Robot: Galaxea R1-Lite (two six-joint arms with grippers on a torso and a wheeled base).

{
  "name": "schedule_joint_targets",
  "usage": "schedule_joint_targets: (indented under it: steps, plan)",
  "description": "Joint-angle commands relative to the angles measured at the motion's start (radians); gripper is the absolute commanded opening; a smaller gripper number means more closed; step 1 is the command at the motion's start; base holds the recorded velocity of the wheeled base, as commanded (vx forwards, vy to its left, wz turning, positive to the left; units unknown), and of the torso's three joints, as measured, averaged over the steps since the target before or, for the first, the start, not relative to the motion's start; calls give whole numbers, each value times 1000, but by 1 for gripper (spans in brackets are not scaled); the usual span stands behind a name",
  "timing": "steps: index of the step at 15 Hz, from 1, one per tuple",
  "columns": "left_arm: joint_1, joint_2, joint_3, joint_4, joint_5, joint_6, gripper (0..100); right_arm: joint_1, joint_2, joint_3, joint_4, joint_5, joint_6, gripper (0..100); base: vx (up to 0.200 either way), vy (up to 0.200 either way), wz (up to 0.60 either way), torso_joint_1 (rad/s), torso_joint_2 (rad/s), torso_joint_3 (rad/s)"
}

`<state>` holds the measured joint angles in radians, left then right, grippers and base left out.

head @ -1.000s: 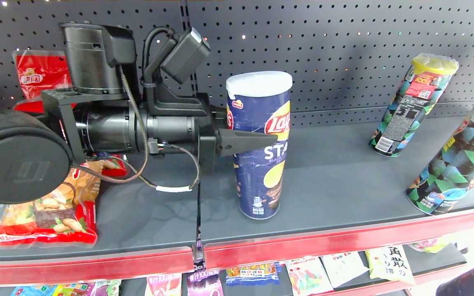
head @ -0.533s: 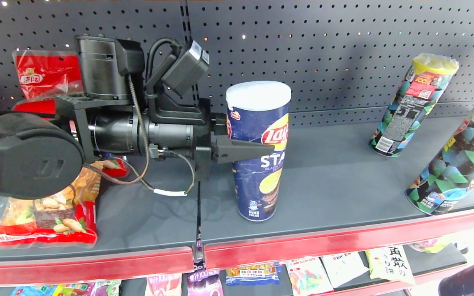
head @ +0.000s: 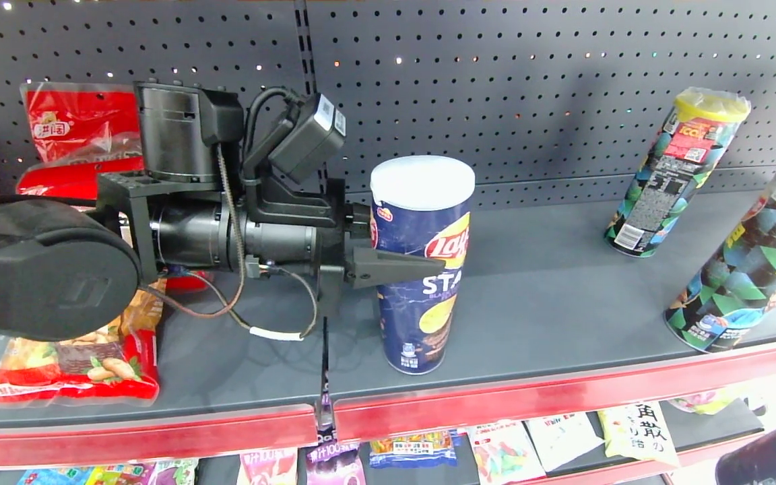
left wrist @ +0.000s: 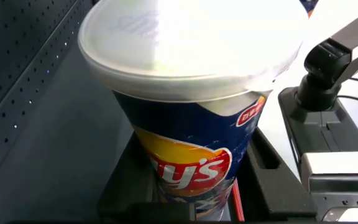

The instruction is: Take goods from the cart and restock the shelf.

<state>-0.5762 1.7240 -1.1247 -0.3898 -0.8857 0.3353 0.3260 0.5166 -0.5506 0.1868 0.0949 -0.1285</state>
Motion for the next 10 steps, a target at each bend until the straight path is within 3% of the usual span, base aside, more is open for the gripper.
schedule_joint_targets:
  steps: [1, 10]
  plan:
    - [1, -8, 13, -1, 1, 4, 0, 1, 2, 0, 0, 0, 0, 0, 0, 0, 0, 0, 0, 0]
    - [-2, -58, 105, -15, 7, 8, 0, 1, 23, -2, -6, 0, -2, 0, 0, 0, 0, 0, 0, 0]
